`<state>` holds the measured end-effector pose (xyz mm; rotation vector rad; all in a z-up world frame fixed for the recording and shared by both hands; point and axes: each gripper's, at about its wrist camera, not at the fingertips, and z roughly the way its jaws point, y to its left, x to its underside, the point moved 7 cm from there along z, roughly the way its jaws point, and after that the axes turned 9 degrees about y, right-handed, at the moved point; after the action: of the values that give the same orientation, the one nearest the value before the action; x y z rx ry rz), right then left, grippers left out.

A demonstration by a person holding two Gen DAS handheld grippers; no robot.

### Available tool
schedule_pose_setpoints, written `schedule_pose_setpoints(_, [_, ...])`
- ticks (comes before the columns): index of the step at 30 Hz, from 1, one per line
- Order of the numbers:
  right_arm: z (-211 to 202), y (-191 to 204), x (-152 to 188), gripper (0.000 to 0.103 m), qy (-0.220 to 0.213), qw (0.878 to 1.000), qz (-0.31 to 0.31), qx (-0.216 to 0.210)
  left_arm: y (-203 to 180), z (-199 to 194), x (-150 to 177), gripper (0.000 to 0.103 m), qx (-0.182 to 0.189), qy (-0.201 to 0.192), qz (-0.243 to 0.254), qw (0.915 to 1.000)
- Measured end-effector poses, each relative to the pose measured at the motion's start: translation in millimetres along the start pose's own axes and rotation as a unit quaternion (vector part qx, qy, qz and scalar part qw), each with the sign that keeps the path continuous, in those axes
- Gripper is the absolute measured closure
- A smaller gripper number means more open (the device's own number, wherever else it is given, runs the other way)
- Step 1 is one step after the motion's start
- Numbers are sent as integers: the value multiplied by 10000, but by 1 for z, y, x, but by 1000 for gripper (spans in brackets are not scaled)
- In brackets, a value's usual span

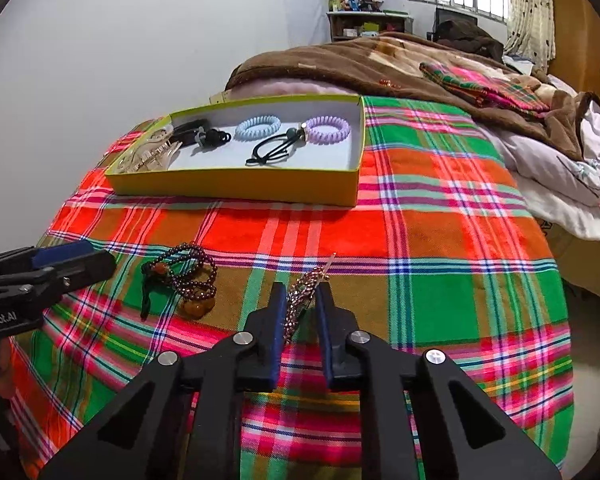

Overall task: Organize jewelry
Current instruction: 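Grasp the rhinestone loop hair clip with the right tool, then grasp the dark beaded bracelet with the left tool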

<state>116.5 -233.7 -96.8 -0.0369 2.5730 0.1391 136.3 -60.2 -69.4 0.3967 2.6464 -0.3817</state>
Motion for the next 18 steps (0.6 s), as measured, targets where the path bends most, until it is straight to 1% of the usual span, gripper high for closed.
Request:
schedule_pose_setpoints(6, [-4, 0, 1, 91, -59, 9999, -77, -43, -12, 13, 1, 43, -17, 175, 160, 9997])
schedule_pose_setpoints(11, [-15, 2, -1, 92, -254, 9994, -214, -5, -21, 21, 3, 43, -20, 310, 308, 9990])
schedule_pose_setpoints(14, [-22, 0, -3, 92, -378, 9988, -284, 132, -28, 24, 4, 43, -20, 330, 446, 9985])
schedule_pose_setpoints(18, [-31, -2, -8, 92, -541, 9978, -332, 174, -32, 27, 0, 43, -183, 313, 594, 9976])
